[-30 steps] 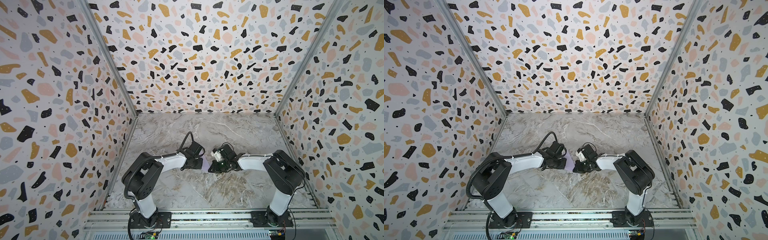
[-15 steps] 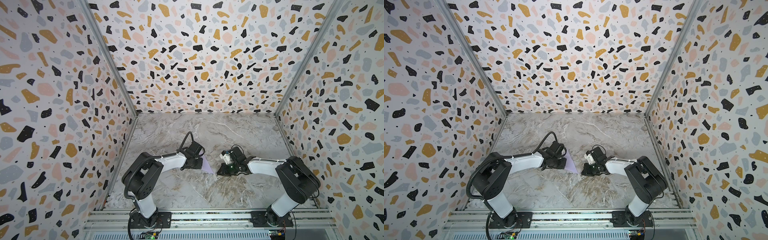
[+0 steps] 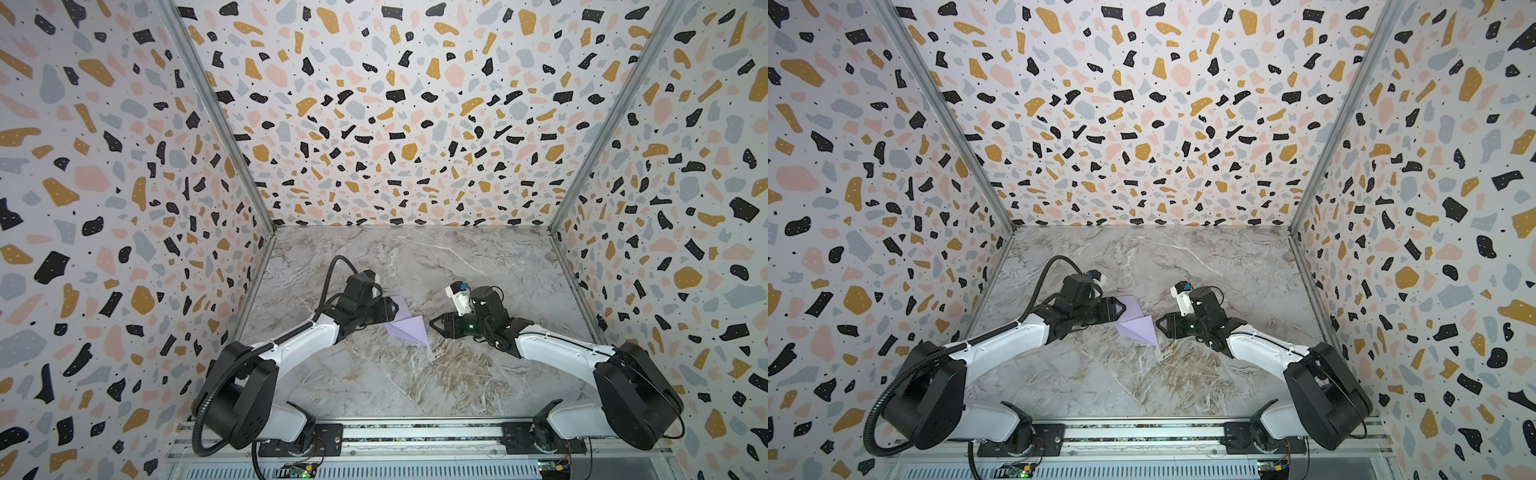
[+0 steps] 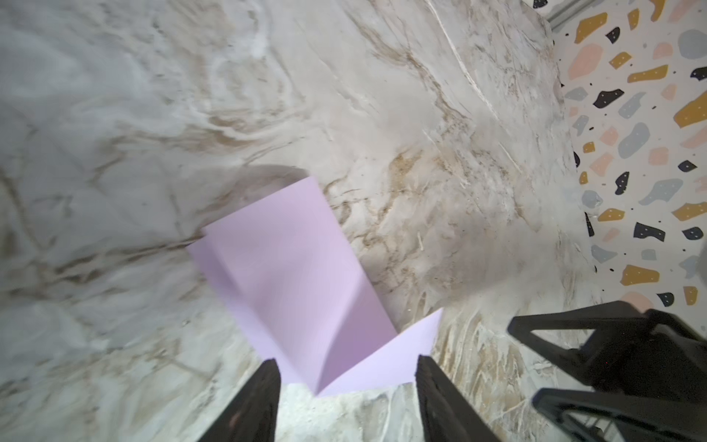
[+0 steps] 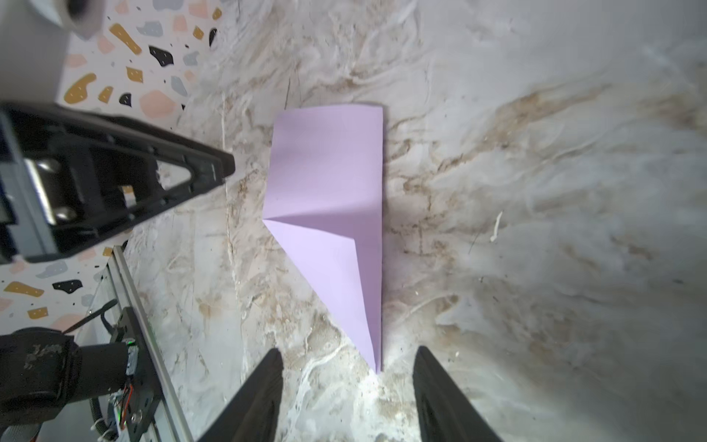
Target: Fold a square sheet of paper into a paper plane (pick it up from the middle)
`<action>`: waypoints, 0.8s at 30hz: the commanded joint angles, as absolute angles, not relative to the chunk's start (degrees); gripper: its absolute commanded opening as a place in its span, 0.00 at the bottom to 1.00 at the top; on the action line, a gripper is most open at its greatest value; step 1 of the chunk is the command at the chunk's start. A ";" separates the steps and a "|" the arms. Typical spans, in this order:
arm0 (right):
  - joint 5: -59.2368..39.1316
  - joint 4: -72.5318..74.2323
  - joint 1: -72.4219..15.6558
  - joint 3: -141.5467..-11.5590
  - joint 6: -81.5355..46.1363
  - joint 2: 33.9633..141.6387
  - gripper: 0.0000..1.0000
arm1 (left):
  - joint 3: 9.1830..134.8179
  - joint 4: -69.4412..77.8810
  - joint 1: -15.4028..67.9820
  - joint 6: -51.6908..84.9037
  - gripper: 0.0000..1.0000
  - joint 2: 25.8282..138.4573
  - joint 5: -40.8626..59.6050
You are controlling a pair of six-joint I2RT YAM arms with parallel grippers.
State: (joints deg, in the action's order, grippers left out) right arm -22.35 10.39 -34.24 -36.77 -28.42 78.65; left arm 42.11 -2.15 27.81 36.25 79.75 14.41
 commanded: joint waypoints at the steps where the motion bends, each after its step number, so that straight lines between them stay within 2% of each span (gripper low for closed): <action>1: -19.20 15.83 -34.02 -35.74 -25.97 76.77 0.61 | 36.75 4.99 27.37 39.51 0.67 77.93 19.30; 7: -18.40 19.07 -34.20 -35.33 -24.94 77.03 0.64 | 30.05 19.37 27.38 43.66 0.68 79.24 25.79; 12: -17.80 19.66 -34.41 -35.20 -24.88 77.74 0.67 | 30.37 24.02 27.73 44.33 0.68 81.95 27.92; 24: -16.31 21.67 -35.38 -34.89 -22.77 77.07 0.68 | 30.91 29.71 28.13 44.65 0.53 88.56 30.40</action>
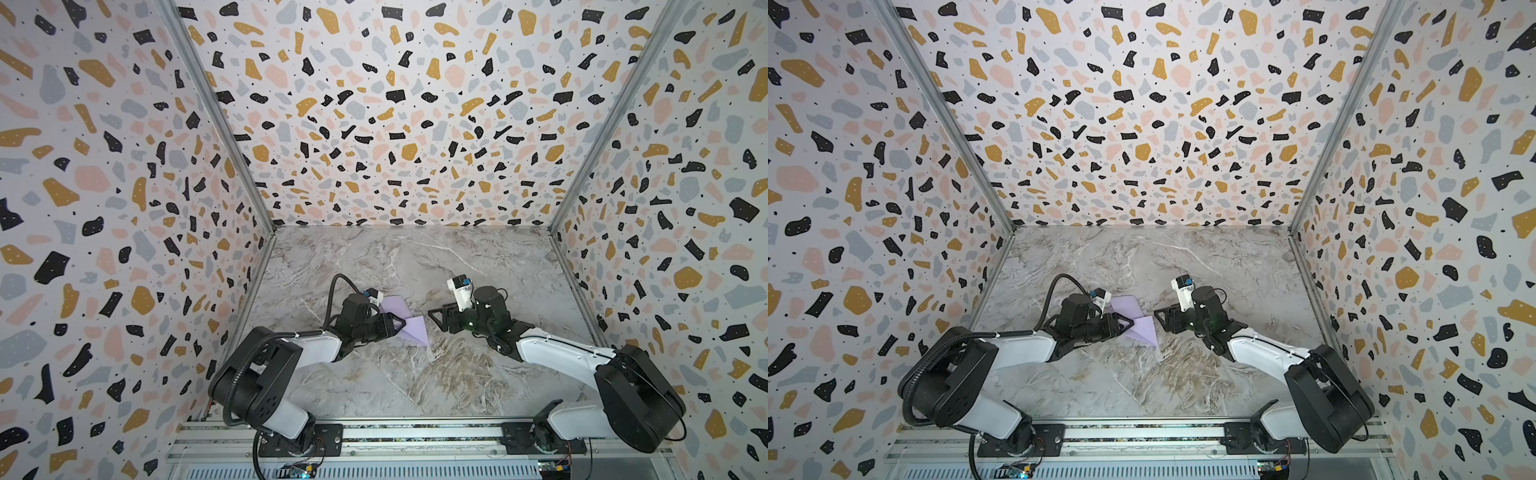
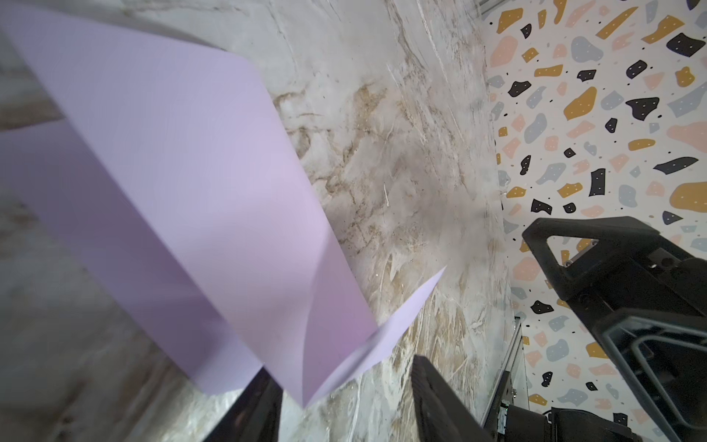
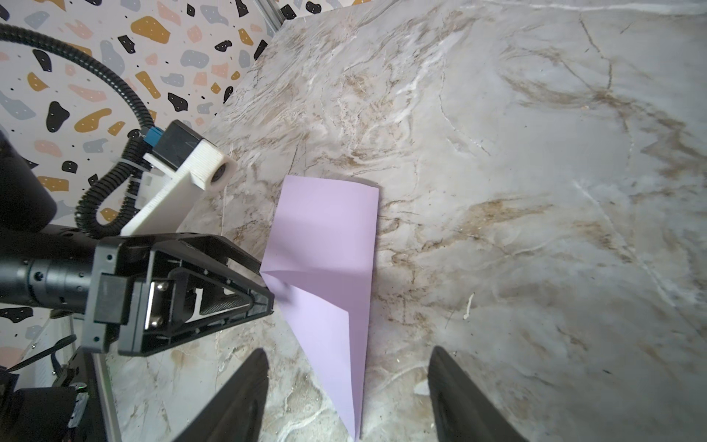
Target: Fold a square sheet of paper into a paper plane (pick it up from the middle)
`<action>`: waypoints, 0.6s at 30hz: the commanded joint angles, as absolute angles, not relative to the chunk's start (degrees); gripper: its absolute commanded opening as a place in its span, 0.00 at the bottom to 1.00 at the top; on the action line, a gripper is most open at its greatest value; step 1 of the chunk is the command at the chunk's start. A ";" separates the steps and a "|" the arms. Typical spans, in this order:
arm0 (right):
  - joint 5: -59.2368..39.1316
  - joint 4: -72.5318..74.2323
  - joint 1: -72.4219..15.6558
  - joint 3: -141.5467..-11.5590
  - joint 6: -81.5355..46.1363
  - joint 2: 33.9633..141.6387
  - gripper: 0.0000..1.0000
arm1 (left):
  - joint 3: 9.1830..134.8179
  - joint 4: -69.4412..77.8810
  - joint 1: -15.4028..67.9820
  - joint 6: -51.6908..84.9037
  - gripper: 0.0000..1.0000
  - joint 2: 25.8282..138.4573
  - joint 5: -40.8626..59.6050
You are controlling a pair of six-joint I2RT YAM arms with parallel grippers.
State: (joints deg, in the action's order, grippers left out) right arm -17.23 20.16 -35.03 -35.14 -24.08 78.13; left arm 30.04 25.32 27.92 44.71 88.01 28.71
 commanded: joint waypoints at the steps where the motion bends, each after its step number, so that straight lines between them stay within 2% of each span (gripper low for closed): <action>1: -16.25 21.88 -35.39 -34.98 -22.81 77.11 0.68 | 30.86 30.15 28.17 44.67 0.51 89.01 30.58; 11: -15.82 23.19 -35.92 -34.90 -20.80 77.85 0.68 | 32.05 32.23 28.08 45.82 0.31 92.42 30.79; 18: -13.30 28.33 -41.62 -34.09 -9.24 81.43 0.65 | 32.00 33.08 28.04 48.58 0.15 92.99 29.72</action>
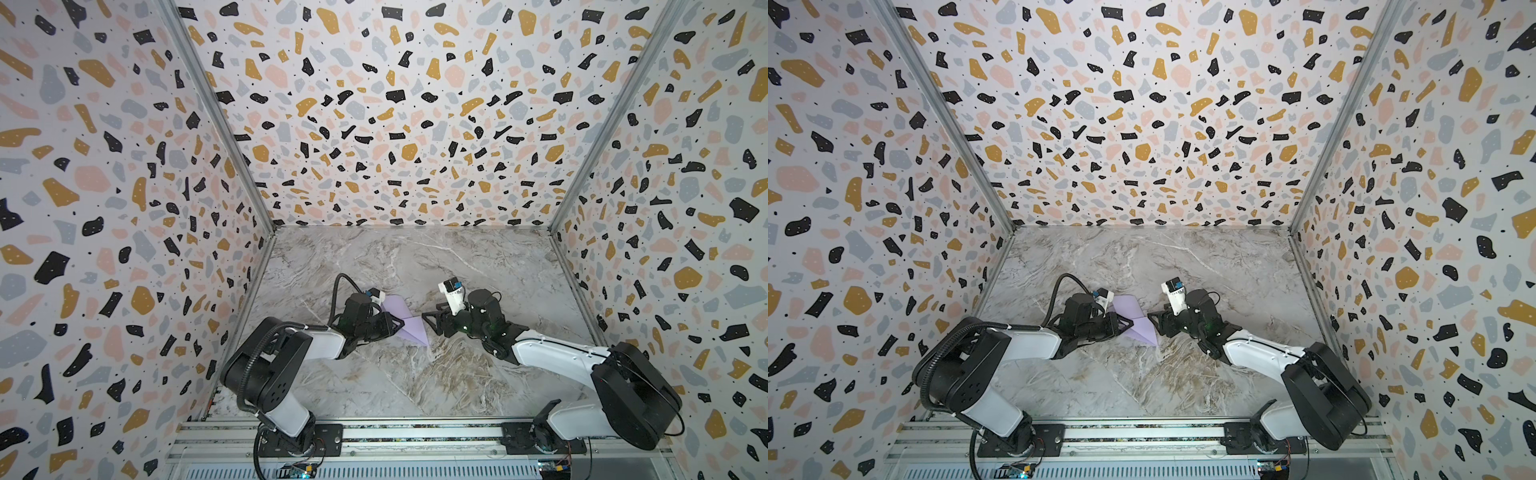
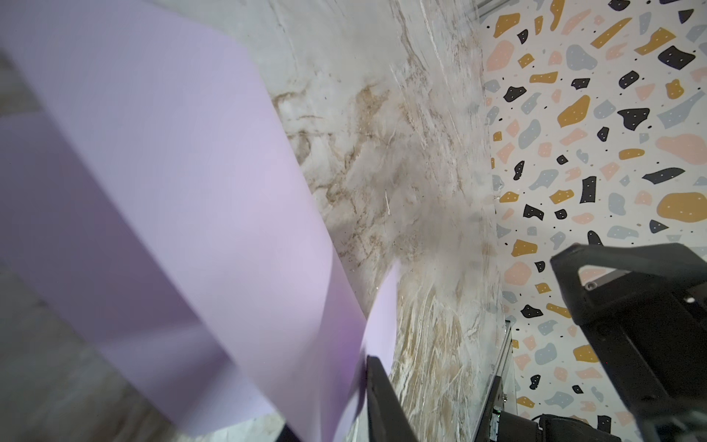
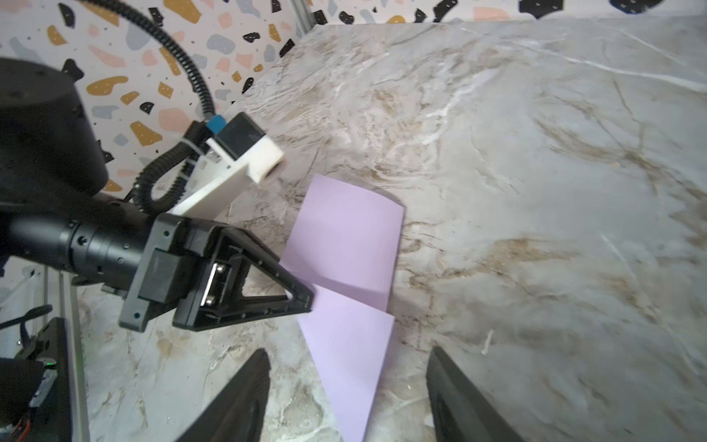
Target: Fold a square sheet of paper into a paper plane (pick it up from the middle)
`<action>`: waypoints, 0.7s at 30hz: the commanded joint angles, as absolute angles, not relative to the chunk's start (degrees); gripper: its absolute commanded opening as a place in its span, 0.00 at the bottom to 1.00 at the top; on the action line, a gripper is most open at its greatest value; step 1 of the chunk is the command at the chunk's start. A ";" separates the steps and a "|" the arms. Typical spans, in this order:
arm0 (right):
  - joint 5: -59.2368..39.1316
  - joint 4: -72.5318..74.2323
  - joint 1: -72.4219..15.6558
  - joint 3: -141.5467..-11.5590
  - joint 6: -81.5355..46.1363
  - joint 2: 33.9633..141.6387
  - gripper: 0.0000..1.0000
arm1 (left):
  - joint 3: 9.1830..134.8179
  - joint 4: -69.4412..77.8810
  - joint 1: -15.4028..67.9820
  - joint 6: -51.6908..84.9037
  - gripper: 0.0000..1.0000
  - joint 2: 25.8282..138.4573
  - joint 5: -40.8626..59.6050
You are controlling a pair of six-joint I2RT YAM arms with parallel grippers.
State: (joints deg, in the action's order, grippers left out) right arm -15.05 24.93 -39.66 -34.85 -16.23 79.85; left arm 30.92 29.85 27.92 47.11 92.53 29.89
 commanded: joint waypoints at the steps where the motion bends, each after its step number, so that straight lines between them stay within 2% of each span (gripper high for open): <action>1: -13.12 30.02 -42.35 -33.50 -7.78 82.21 0.65 | 32.04 33.12 28.04 48.85 0.13 93.02 29.49; 8: -6.53 39.81 -48.97 -30.94 3.27 88.07 0.63 | 31.83 30.61 28.06 52.47 0.05 91.64 27.15; 15: 2.30 45.69 -53.66 -32.30 10.09 96.66 0.46 | 32.81 25.76 28.05 53.18 0.04 89.85 25.19; 21: 5.83 49.47 -54.31 -33.46 10.99 101.41 0.42 | 33.31 23.66 28.06 53.39 0.04 89.98 25.23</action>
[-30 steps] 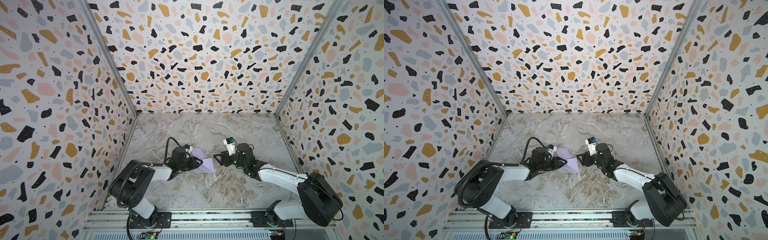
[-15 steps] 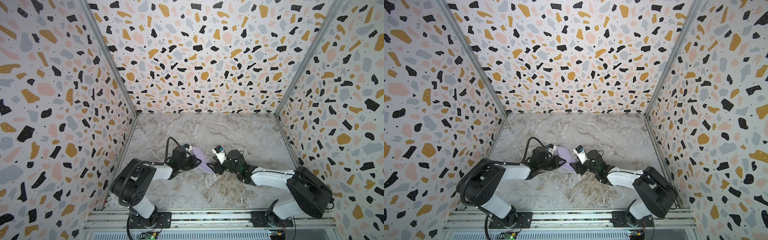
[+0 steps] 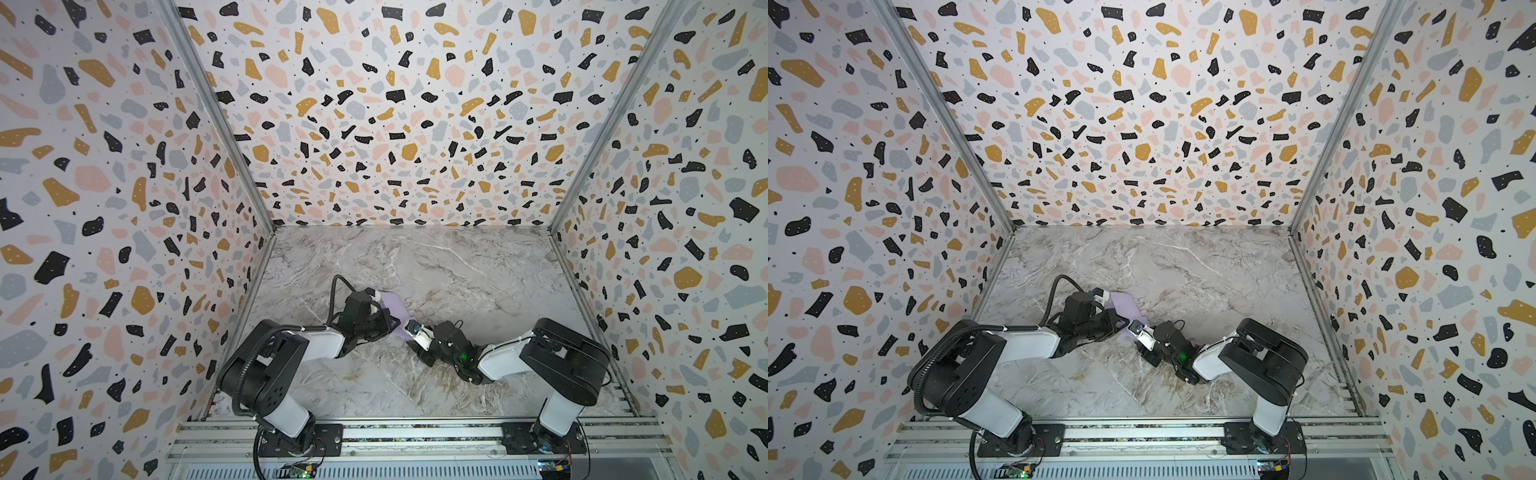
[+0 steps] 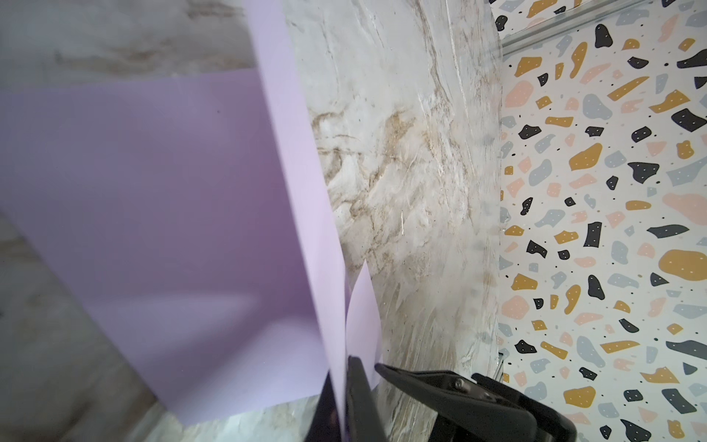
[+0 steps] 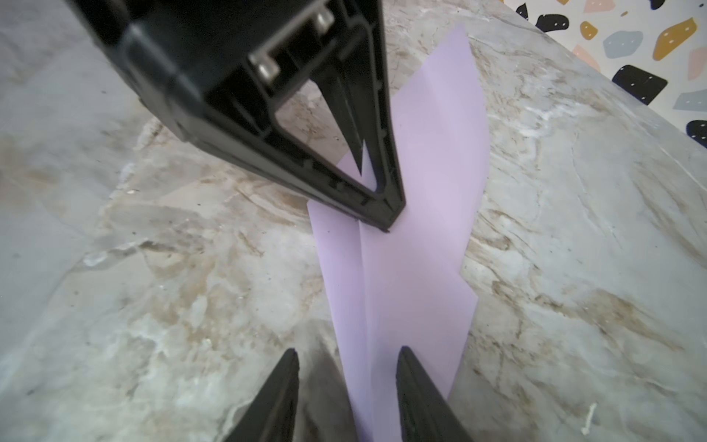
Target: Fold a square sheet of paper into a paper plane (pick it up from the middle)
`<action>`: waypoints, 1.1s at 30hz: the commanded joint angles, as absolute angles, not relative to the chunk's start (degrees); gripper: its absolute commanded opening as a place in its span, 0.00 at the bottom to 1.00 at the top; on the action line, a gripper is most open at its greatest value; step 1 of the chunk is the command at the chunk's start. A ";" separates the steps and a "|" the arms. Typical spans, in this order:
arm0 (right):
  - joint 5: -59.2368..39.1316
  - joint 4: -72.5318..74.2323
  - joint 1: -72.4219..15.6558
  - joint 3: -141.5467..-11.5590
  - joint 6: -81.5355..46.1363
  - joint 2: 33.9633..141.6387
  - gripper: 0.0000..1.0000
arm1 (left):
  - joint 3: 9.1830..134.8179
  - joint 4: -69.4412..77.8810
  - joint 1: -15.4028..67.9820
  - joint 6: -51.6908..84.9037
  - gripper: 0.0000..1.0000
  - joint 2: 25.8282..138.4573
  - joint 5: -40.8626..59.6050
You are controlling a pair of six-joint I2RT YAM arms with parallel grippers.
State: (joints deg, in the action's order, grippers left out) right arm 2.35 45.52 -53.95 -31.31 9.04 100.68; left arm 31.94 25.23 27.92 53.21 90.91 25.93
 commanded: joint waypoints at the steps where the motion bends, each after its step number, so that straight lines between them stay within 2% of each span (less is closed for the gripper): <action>1: 6.33 49.94 -54.37 -33.73 10.99 102.03 0.42 | 33.48 23.48 28.04 53.33 0.04 89.94 25.23; 12: 7.44 51.81 -54.67 -36.78 11.09 106.75 0.41 | 34.37 21.54 28.08 52.87 0.04 89.88 25.31; 25: 7.42 50.99 -54.58 -37.12 10.15 108.63 0.26 | 35.59 18.39 28.04 51.73 0.09 89.39 25.49; 29: 6.57 50.48 -54.58 -36.92 9.51 108.15 0.16 | 36.22 16.13 27.46 51.06 0.20 88.47 24.51; 33: 4.07 49.79 -54.36 -36.87 7.26 107.80 0.12 | 35.82 14.02 24.55 48.88 0.37 85.45 23.49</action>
